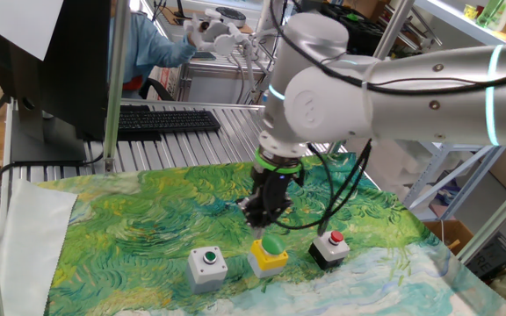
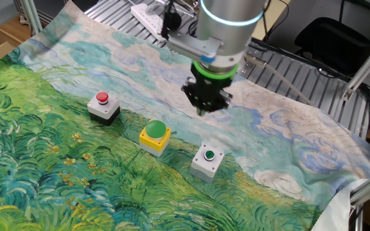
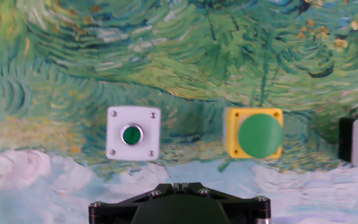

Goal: Press three buttons from left to right in sequence

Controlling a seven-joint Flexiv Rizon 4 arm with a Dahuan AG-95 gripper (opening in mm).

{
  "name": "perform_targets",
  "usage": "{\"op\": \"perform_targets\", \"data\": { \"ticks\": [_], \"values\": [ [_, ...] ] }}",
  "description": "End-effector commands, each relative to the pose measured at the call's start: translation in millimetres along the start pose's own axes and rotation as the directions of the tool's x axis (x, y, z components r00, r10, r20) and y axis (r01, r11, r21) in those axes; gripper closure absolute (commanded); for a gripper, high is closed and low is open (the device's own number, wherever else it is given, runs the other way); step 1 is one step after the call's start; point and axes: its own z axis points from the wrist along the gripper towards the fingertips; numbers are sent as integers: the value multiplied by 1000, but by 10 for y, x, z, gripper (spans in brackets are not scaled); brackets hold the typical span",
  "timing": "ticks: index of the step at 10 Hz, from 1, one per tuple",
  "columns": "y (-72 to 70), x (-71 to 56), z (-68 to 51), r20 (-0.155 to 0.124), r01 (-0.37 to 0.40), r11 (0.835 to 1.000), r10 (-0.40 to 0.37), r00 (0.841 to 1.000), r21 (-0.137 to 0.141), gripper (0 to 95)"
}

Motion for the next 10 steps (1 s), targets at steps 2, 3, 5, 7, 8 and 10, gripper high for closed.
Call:
{"op": "perform_targets", "data": {
  "ticks": [2, 3, 5, 7, 8, 10],
  "values": [
    [-106, 97, -19, 0, 9, 1000, -9, 1000, 12, 950],
    [-106, 97, -19, 0, 9, 1000, -9, 1000, 7, 950],
    [-105, 97, -19, 0, -17, 1000, 17, 1000, 7, 950],
    [-105, 96, -19, 1, -32, 999, 32, 999, 0, 950],
    [-105, 96, -19, 6, -35, 999, 35, 999, -1, 950],
    [-105, 96, -19, 7, 51, 999, -51, 999, -2, 950]
  ]
}}
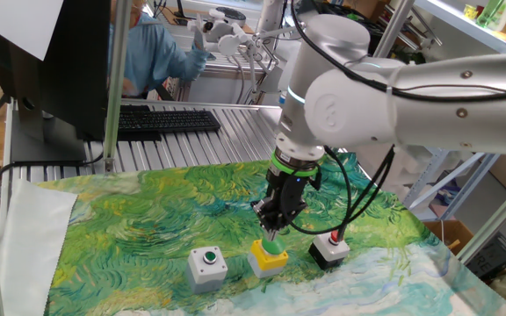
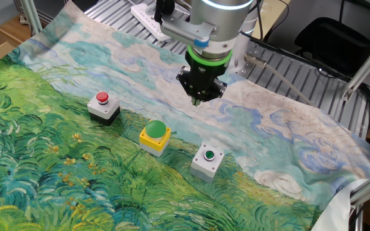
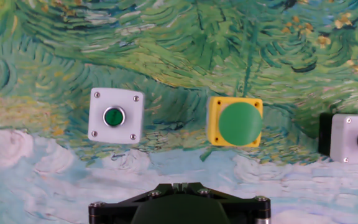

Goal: Press three buttons from left to right in sequence

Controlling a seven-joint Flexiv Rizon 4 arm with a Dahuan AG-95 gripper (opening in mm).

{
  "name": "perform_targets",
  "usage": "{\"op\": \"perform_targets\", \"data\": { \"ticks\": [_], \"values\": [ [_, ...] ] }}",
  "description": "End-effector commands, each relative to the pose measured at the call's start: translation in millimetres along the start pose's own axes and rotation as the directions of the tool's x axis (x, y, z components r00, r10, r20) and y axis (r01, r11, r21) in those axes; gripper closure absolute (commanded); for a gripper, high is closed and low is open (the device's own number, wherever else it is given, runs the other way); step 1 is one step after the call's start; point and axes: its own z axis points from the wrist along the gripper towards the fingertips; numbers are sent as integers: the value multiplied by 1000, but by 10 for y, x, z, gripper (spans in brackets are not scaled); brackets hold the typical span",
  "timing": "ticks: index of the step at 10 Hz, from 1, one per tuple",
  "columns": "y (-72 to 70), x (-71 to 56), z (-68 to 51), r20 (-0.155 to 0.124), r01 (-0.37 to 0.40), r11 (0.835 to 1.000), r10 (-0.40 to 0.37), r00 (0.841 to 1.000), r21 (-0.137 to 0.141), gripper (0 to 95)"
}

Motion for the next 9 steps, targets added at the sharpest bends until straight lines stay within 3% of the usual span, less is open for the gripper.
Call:
{"op": "perform_targets", "data": {
  "ticks": [1, 4, 9],
  "values": [
    [6, -13, 3, -6, 112, 994, -112, 994, 2, 950],
    [6, -13, 4, -10, 133, 991, -133, 991, 0, 950],
    [6, -13, 4, -7, 24, 1000, -24, 1000, 1, 950]
  ]
}}
